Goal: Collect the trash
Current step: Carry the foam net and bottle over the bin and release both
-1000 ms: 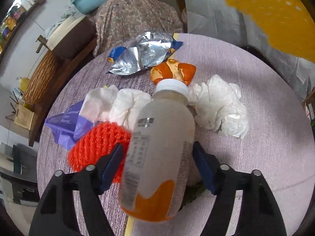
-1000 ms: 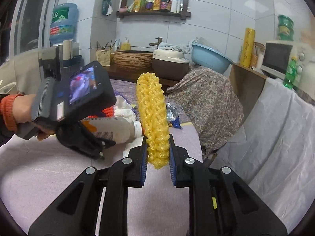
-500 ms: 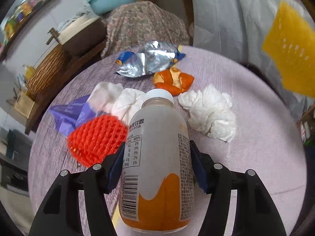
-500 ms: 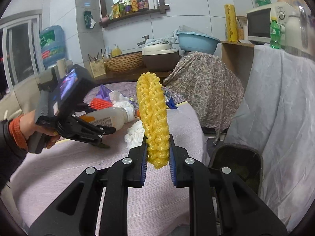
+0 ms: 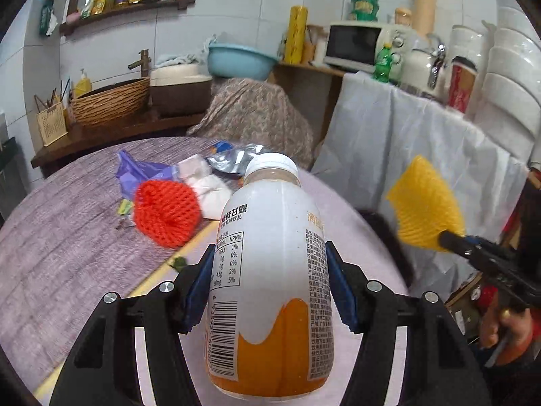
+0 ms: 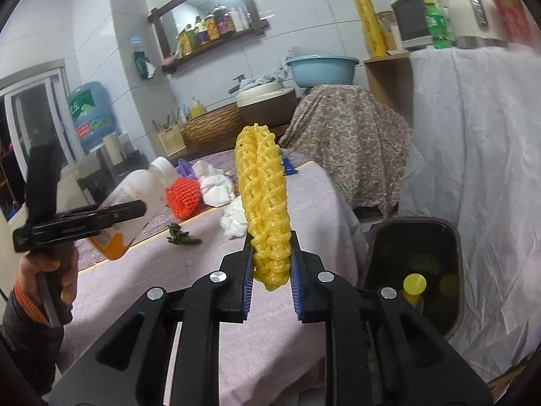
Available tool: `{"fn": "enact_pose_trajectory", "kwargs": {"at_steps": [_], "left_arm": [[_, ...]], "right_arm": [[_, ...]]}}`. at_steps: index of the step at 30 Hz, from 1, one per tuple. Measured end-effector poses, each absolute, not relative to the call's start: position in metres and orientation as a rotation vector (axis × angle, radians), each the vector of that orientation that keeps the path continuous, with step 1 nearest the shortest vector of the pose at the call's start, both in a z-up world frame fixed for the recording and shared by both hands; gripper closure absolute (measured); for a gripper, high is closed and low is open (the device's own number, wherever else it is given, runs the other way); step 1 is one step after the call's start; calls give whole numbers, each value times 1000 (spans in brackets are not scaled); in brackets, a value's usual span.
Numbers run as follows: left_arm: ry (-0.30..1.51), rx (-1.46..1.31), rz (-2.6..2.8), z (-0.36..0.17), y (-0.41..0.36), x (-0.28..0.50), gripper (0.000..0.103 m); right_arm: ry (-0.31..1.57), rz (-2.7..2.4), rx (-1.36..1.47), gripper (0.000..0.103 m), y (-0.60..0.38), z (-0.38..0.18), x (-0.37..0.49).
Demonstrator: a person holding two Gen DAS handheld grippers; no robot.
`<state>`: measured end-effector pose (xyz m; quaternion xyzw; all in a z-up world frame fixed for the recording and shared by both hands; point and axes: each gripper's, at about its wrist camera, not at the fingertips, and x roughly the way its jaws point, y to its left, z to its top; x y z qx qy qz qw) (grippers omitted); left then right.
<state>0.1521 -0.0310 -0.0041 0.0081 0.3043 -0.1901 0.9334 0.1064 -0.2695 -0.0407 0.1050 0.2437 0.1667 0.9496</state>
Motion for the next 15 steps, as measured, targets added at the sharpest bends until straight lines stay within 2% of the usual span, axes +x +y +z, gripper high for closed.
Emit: {"fn": "enact_pose_trajectory", "kwargs": {"at_steps": [7, 15], "left_arm": [[631, 14, -560, -8, -102, 147, 42], [677, 21, -674, -18, -174, 173, 42]], "right_arm": [[614, 111, 284, 83, -341, -80, 129], [964, 26, 402, 83, -393, -207, 212]]}}
